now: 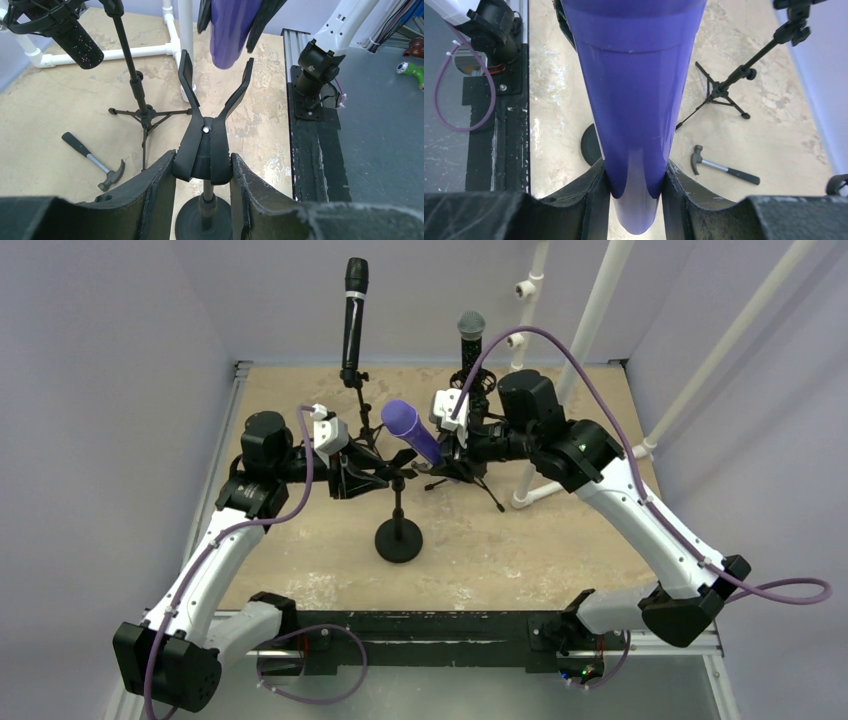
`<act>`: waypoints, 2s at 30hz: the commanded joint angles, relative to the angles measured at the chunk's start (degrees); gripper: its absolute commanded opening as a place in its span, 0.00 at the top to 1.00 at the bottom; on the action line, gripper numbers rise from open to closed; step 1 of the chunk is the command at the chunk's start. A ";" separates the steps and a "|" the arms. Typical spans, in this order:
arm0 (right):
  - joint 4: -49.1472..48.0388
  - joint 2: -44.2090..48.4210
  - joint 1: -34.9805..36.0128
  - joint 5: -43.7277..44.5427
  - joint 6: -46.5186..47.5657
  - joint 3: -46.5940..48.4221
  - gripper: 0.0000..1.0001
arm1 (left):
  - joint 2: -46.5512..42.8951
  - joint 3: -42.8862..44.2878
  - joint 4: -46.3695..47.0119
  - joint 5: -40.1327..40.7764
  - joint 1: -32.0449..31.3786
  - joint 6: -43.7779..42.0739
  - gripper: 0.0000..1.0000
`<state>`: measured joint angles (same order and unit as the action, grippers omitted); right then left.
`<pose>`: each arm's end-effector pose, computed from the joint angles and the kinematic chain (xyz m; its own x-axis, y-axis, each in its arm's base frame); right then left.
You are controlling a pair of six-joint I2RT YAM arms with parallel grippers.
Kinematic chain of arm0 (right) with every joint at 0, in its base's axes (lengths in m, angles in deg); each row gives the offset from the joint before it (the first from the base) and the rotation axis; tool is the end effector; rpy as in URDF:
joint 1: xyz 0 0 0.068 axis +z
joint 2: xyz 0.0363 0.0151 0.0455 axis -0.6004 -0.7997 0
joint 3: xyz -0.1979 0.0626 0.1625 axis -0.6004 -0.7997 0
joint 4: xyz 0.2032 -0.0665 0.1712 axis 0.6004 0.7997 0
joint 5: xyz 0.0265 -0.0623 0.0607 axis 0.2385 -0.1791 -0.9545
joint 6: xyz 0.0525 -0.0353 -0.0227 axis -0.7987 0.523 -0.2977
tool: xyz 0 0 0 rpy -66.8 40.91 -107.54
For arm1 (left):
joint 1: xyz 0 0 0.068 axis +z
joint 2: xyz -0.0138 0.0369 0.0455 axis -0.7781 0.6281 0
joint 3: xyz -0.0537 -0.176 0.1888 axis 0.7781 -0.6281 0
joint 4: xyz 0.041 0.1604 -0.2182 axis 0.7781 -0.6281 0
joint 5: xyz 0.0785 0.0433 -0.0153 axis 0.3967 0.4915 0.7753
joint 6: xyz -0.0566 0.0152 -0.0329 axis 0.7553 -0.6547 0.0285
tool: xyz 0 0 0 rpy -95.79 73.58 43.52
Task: Remove the microphone from the stand
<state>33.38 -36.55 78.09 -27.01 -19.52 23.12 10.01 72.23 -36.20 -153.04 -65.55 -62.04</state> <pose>0.2083 0.2186 0.4210 0.0632 -0.4478 -0.8919 -0.9711 0.1783 -0.1583 0.2219 -0.1075 0.3388 -0.1090 0.0767 -0.9911 0.9808 0.1703 -0.0946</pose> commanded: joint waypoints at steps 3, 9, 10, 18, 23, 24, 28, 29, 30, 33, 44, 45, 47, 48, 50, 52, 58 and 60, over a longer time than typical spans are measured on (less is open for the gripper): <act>2.80 0.46 -0.19 1.95 2.18 4.04 1.00 | 0.30 0.20 0.56 1.86 -0.22 -1.00 0.64; 1.81 1.24 -0.14 3.49 0.53 1.22 1.00 | -0.02 1.40 -1.46 3.56 -0.22 -1.00 0.20; 1.36 1.52 -0.14 3.67 0.17 0.66 1.00 | -0.24 1.43 -1.45 4.03 -0.22 -0.99 0.14; 2.24 0.25 -0.17 2.91 -1.42 5.36 1.00 | -0.53 8.44 -8.54 7.60 -0.04 -1.96 0.00; 3.43 -3.44 -0.14 0.85 -3.05 13.80 1.00 | 0.61 19.21 -13.66 9.53 0.04 1.49 0.00; 3.36 -4.22 -0.14 -0.09 -3.76 15.60 1.00 | 0.99 20.83 -14.05 9.47 -0.02 2.23 0.00; 2.63 -7.49 -0.15 -4.92 -7.57 19.90 1.00 | 2.79 25.00 -8.63 8.08 -0.20 10.69 0.00; 2.34 -8.29 -0.16 -6.15 -8.70 20.81 1.00 | 3.49 25.99 -6.89 7.78 -0.34 12.96 0.00; 2.01 -9.14 -0.15 -7.46 -9.75 21.59 1.00 | 4.12 27.01 -5.45 7.72 -0.57 15.10 0.00; 1.28 -11.14 -0.15 -10.41 -12.23 23.53 1.00 | 5.76 29.91 -4.58 7.88 -2.78 16.36 0.01; -0.06 -12.92 -0.14 -14.80 -14.85 24.32 1.00 | 10.01 33.22 2.79 10.18 -7.31 22.95 0.14; -0.15 -12.92 -0.11 -14.95 -15.01 24.31 1.00 | 10.23 33.05 3.36 10.09 -7.41 23.33 0.18; -0.28 -12.81 -0.15 -15.05 -15.07 24.18 1.00 | 10.40 32.30 4.96 9.95 -7.49 24.56 0.28; -0.38 -12.73 -0.14 -15.01 -15.03 24.07 1.00 | 10.55 31.85 5.77 9.79 -7.50 25.26 0.34; -0.46 -12.56 -0.14 -15.00 -15.03 23.73 1.00 | 10.56 30.95 9.40 9.73 -7.49 26.99 0.44; -0.46 -12.46 -0.14 -14.92 -14.97 23.53 1.00 | 10.89 30.41 11.51 9.62 -7.51 29.07 0.58; -0.51 -10.95 -0.15 -12.29 -14.55 23.50 1.00 | 10.96 31.74 13.54 9.64 -7.37 33.12 1.00; -0.12 -10.18 -0.15 -11.16 -13.90 23.89 0.90 | 10.83 32.98 13.87 9.64 -7.06 34.95 1.00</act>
<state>34.45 -50.34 77.96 -39.45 -33.18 45.02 21.18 102.59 -27.37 -143.88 -72.98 -31.51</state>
